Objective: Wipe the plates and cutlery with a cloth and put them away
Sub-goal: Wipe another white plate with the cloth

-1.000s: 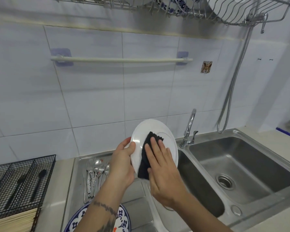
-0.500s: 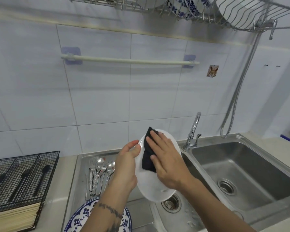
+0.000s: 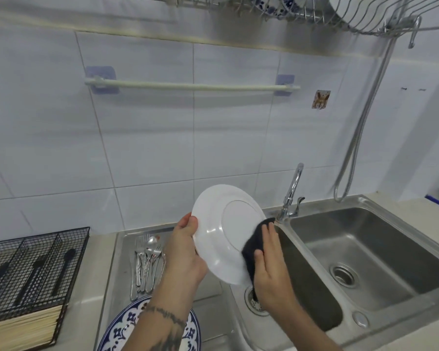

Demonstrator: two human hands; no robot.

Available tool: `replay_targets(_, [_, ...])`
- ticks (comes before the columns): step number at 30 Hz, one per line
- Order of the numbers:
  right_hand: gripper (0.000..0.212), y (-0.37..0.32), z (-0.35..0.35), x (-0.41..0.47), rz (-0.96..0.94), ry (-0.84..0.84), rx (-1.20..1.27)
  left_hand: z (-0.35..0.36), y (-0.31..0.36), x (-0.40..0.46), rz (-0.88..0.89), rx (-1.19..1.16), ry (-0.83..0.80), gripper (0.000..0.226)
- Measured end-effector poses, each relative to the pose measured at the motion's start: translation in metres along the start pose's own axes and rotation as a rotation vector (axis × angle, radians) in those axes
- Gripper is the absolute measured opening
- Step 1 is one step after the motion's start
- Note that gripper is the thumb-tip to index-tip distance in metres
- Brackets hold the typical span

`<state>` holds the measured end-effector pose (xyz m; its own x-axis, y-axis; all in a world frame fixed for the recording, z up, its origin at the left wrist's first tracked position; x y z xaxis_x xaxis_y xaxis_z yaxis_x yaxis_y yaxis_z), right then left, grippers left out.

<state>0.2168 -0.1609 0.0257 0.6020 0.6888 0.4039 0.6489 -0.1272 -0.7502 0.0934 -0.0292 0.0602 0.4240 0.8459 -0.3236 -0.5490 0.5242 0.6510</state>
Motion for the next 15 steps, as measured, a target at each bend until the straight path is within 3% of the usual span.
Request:
replay_targets(3, [0.057,-0.022,0.013,-0.018,-0.226,-0.026,-0.154,0.006,-0.005,0.0,-0.021,0.001,0.004,0.035])
replay_targets(10, [0.056,-0.047,0.022,0.004,-0.451,-0.183,-0.318,0.01,-0.014,-0.014,-0.16,0.125,-0.095,0.03])
replay_targets(15, [0.056,-0.042,0.008,0.053,-0.341,-0.152,-0.323,0.001,-0.01,-0.013,-0.145,0.182,-0.124,0.039])
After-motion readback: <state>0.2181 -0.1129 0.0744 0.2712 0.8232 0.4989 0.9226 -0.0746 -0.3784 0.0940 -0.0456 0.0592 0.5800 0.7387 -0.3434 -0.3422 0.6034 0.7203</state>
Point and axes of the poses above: each hand's wrist, its own x-axis towards the middle knuckle, its own z-axis out of the palm, y = z × x, the point moved 4 cm from there along x, towards the middle knuckle
